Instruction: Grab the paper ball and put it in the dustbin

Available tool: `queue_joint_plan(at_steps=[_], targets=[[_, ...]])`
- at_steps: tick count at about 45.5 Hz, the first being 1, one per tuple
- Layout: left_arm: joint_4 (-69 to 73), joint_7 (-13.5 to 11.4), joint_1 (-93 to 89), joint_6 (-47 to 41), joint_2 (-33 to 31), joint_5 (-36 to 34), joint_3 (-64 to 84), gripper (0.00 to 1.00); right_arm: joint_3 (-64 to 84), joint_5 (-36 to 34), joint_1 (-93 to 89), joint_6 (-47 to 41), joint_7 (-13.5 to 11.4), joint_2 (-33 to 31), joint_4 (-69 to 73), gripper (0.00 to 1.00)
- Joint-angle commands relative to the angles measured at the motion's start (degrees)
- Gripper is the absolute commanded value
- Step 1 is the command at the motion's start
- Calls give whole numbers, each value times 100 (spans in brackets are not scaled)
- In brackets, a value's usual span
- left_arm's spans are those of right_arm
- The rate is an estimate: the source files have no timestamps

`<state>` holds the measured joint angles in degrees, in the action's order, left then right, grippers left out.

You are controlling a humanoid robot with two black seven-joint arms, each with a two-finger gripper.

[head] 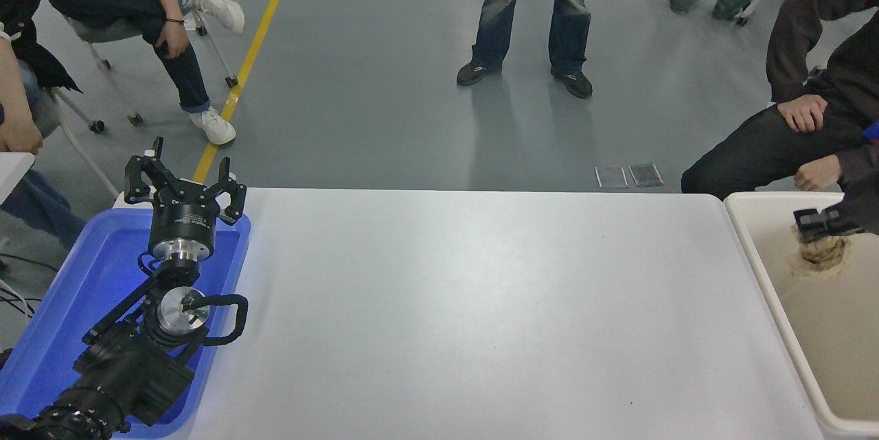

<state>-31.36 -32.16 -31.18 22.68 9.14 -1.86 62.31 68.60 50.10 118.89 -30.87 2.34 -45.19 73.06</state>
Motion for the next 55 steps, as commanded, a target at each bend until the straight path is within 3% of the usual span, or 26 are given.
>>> queue_joint_plan(at_steps=[1, 32, 46, 55], targets=[[-2, -1, 6, 0, 0, -7, 0, 99, 787, -70, 1443, -446, -5, 168, 410, 0], [-2, -1, 6, 0, 0, 2, 0, 99, 804, 27, 1031, -446, -49, 125, 191, 0], [-2, -1, 6, 0, 0, 2, 0, 99, 138, 264, -813, -271, 65, -350, -1777, 0], [7, -1, 6, 0, 0, 2, 0, 99, -979, 404, -3001, 537, 302, -394, -3016, 0]])
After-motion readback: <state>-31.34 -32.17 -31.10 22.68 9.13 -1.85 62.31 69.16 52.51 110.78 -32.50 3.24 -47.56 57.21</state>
